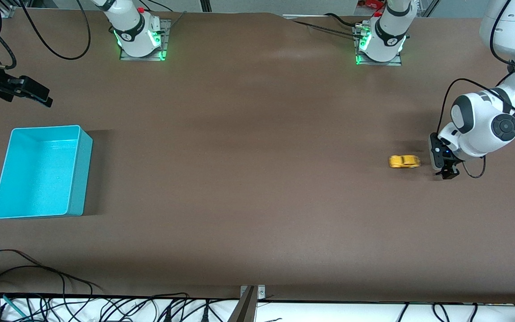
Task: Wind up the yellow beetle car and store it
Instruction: 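Open the left gripper, letting the car roll toward the turquoise box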
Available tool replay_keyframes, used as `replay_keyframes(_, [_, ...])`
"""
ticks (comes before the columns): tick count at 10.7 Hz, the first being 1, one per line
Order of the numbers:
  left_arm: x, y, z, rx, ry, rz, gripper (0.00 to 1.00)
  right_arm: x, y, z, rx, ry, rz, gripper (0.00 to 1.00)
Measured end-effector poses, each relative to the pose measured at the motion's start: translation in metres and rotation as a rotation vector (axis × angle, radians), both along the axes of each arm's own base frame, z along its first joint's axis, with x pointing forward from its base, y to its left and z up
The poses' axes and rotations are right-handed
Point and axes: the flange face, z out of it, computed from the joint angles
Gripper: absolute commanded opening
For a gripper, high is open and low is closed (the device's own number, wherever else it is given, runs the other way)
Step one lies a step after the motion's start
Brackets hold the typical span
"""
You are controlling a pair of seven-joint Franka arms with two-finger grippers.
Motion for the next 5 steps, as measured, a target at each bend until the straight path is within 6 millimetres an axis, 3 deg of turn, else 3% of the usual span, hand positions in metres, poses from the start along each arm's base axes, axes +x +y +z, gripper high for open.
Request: replay_keyframes(5, [0.0073, 0.0014, 0.0082, 0.005, -0.020, -0.001, 1.00, 0.0000, 0.0000, 0.0000, 0.000, 0.000, 0.000, 1.00])
